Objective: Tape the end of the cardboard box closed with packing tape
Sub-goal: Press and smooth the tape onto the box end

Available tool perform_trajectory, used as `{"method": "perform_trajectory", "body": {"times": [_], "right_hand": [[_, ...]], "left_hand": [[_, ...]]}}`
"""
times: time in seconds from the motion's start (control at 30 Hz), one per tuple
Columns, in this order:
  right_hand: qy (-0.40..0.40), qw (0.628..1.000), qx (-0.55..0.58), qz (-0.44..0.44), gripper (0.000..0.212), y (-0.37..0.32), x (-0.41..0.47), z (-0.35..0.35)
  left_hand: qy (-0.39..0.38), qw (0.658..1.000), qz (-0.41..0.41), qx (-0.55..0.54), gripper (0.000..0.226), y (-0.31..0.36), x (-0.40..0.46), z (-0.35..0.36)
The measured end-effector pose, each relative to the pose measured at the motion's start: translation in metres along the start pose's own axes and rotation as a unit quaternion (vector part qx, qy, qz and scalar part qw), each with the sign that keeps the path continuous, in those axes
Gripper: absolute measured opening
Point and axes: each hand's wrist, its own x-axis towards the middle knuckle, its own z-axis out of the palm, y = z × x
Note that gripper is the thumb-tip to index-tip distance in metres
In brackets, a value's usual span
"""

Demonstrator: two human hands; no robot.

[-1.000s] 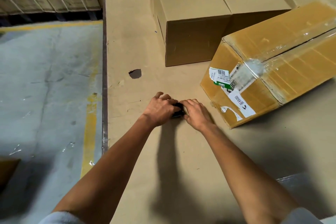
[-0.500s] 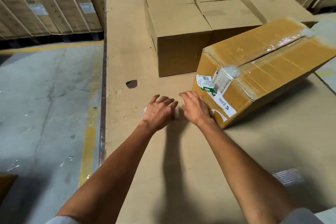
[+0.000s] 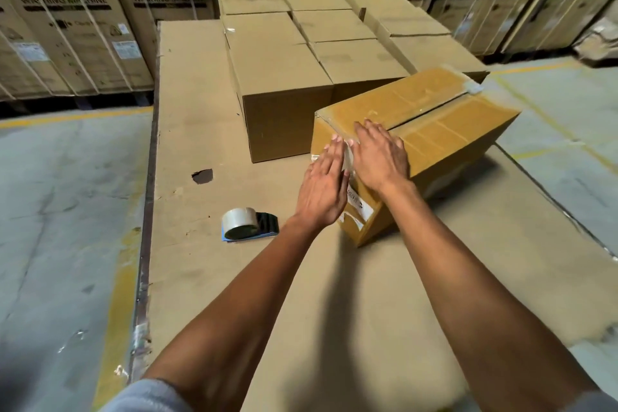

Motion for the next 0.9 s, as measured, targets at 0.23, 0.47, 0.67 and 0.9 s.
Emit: {"method": "perform_trajectory", "body": {"times": [0.23,0.47,0.67,0.9], "right_hand": [[-0.142,0.986,0.044,-0.073,0.054,0.031,0.003,0.002],[-0.111,0.992,0.045,-0.046,0.058,0.024,0.002,0.004],[-0.054,0.998,0.028,-0.035,0.067,0.024,-0.005,0.006],[-0.088,0.993,-0.006,-0.083,0.068,0.039,-0.008,-0.004]], "left_hand": [[-0.009,0.99,-0.072,-0.123,0.072,0.025,-0.003,0.046],[-0.054,0.984,-0.136,-0.101,0.075,0.015,-0.023,0.06],[0.053,0.991,-0.116,-0.041,0.061,-0.001,-0.008,0.035],[-0.015,0.995,0.058,0.082,0.053,-0.019,0.044,-0.009]]}}
